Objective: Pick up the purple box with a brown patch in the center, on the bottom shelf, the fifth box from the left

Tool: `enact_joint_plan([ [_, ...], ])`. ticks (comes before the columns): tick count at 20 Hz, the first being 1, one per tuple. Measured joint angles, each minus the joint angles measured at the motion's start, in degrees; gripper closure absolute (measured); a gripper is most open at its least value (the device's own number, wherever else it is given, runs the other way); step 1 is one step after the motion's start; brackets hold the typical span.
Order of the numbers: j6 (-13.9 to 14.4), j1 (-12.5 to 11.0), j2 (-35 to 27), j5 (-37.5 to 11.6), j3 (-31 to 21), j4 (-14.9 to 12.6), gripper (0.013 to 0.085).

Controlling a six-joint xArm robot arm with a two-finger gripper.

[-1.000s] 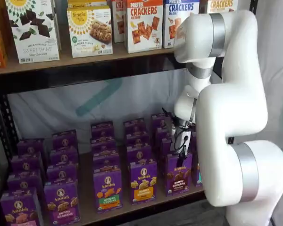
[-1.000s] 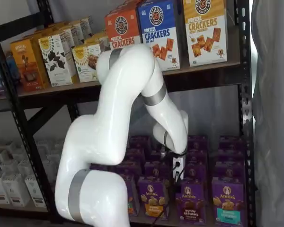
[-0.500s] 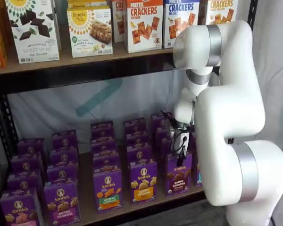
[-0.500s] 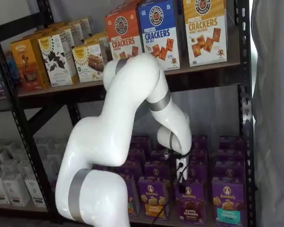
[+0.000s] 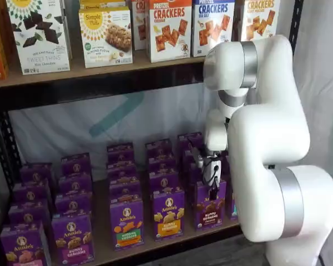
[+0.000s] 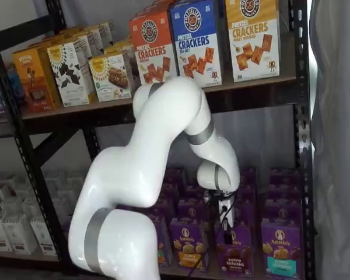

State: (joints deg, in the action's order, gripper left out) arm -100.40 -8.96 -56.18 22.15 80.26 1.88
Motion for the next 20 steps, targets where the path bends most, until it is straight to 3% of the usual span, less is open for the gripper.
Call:
enact_joint_plan([
  [6, 1.17, 0.0, -1.84, -1.75, 0.77, -1.34, 0.013],
  [10, -0.48, 0.0, -2.24, -2.35, 0.82, 0.46, 0.013],
  [15, -2.04, -0.01, -2.16, -1.75, 0.99, 2.15, 0.025],
  [20, -0.87, 0.03, -2.0, -0.49, 1.4, 0.97, 0.037],
])
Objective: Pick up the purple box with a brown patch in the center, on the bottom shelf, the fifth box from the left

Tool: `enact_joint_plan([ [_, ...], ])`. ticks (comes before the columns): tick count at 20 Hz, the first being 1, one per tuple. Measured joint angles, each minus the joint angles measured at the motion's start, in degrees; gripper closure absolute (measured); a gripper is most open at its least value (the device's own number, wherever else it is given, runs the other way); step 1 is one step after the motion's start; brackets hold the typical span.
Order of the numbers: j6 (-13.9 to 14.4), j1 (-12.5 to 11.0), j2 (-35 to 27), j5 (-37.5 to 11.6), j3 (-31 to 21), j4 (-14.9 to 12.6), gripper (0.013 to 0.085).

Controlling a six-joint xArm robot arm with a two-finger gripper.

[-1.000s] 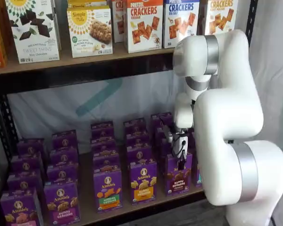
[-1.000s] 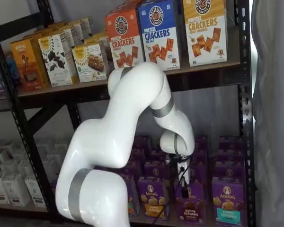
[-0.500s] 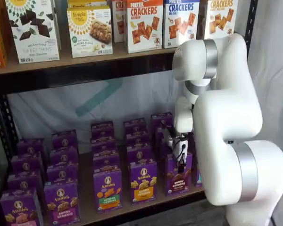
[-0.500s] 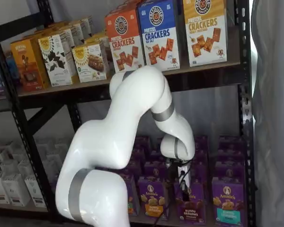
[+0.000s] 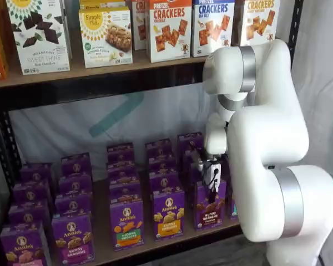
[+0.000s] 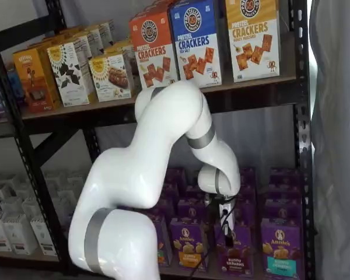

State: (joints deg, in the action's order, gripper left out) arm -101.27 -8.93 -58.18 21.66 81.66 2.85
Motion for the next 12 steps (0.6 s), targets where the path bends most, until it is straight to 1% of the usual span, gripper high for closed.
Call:
enact_joint_plan([
  [1, 0.34, 0.03, 0.01, 0.17, 0.05, -0.33, 0.041],
  [6, 1.24, 0.29, 0.01, -0.02, -0.07, -1.07, 0.041],
  [8, 1.24, 0.39, 0.01, -0.11, -0.15, -0.95, 0.049],
  [9, 1.18, 0.41, 0.01, -0.11, -0.17, -0.83, 0.049],
  [10, 1.09, 0.46, 0.04, -0.11, -0.24, -0.69, 0.053],
  [11, 1.06, 0.5, 0.09, -0.14, -0.31, -0.63, 0.053],
  [12, 1.04, 0.52, 0.14, -0.18, -0.39, -0.58, 0.057],
])
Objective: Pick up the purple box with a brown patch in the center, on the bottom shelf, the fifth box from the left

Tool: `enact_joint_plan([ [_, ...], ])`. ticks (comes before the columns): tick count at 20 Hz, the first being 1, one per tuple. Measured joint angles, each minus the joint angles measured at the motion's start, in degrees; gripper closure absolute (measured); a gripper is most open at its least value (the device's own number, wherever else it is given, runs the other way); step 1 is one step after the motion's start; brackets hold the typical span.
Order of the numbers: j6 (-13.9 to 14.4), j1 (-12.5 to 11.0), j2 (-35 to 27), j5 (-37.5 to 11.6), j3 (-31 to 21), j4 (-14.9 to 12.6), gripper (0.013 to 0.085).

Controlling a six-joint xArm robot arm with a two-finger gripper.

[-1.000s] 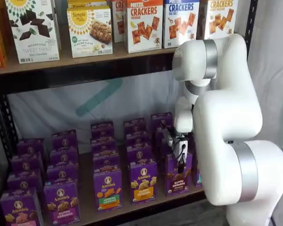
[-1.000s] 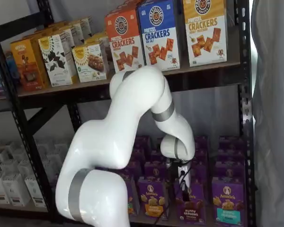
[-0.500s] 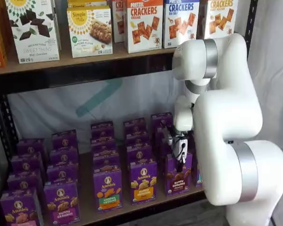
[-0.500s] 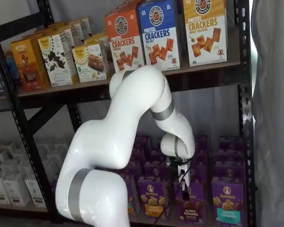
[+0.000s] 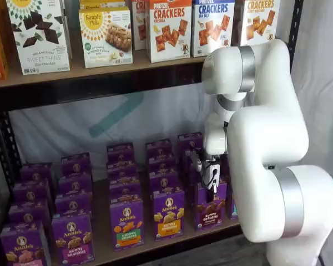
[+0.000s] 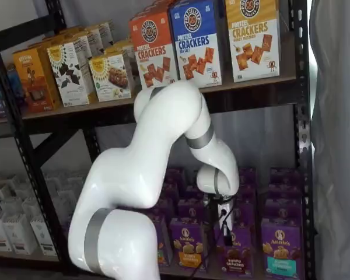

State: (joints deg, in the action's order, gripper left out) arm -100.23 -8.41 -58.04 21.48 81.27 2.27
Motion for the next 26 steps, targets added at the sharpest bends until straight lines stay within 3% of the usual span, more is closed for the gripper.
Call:
enact_joint_plan([
  [9, 0.09, 0.01, 0.47, -0.91, -1.02, -0.09, 0.057],
  [12, -0.44, 0.07, 0.75, -0.73, -1.33, 0.54, 0.065],
  [15, -0.46, 0.06, 1.21, -0.25, -1.78, 0.53, 0.065],
  [21, -3.17, 0.36, 3.2, -0.56, -4.42, 3.79, 0.065],
  [26, -4.51, 1.01, 7.31, -2.5, -10.62, 5.8, 0.065],
])
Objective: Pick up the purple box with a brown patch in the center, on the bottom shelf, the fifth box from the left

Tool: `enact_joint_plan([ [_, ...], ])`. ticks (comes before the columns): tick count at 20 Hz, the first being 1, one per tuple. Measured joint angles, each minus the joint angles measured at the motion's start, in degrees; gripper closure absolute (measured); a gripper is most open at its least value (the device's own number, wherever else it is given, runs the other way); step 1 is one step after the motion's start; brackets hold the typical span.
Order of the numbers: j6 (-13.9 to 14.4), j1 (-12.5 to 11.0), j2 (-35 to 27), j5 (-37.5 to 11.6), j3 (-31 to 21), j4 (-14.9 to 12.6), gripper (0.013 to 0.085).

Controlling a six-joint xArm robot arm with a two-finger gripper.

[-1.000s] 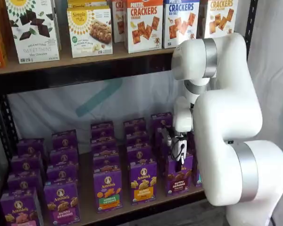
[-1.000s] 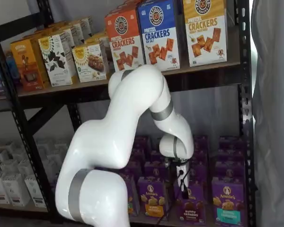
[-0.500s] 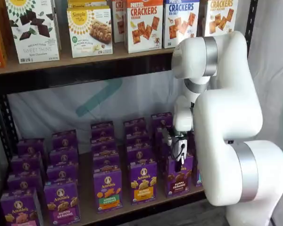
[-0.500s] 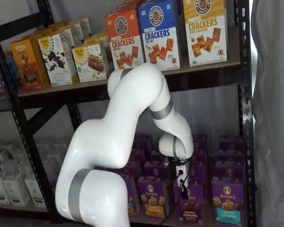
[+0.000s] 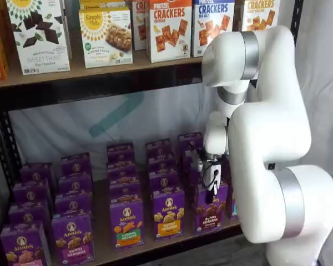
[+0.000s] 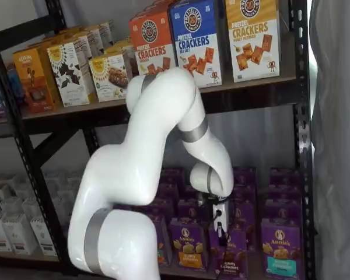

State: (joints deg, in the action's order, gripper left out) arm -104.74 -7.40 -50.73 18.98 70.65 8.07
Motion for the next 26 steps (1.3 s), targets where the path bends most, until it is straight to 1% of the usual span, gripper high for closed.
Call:
enact_joint_plan([
  [1, 0.55, 0.05, 0.84, -0.26, -1.17, -0.55, 0.065],
  [3, 2.94, 0.07, 2.88, -1.33, -4.18, -3.11, 0.065],
  [4, 4.9, 0.05, 4.07, -2.37, -6.11, -5.25, 0.065],
  [5, 6.07, 0.04, 5.34, -3.11, -7.96, -6.49, 0.065],
  [9, 7.81, 0.46, 10.34, -3.85, -14.27, -7.9, 0.065],
  [12, 11.98, 0.59, 14.24, -4.33, -18.73, -12.09, 0.065],
  [14, 13.49, 0.74, 16.98, -3.89, -21.42, -13.49, 0.065],
  [17, 13.87, 1.06, 20.59, -2.57, -24.46, -13.55, 0.065],
  [21, 12.83, 1.72, 26.06, 0.31, -28.19, -11.77, 0.065],
  [24, 13.02, 2.21, 29.87, 1.68, -30.72, -11.46, 0.065],
  [26, 12.65, 2.58, 31.92, 2.63, -31.92, -10.67, 0.065],
])
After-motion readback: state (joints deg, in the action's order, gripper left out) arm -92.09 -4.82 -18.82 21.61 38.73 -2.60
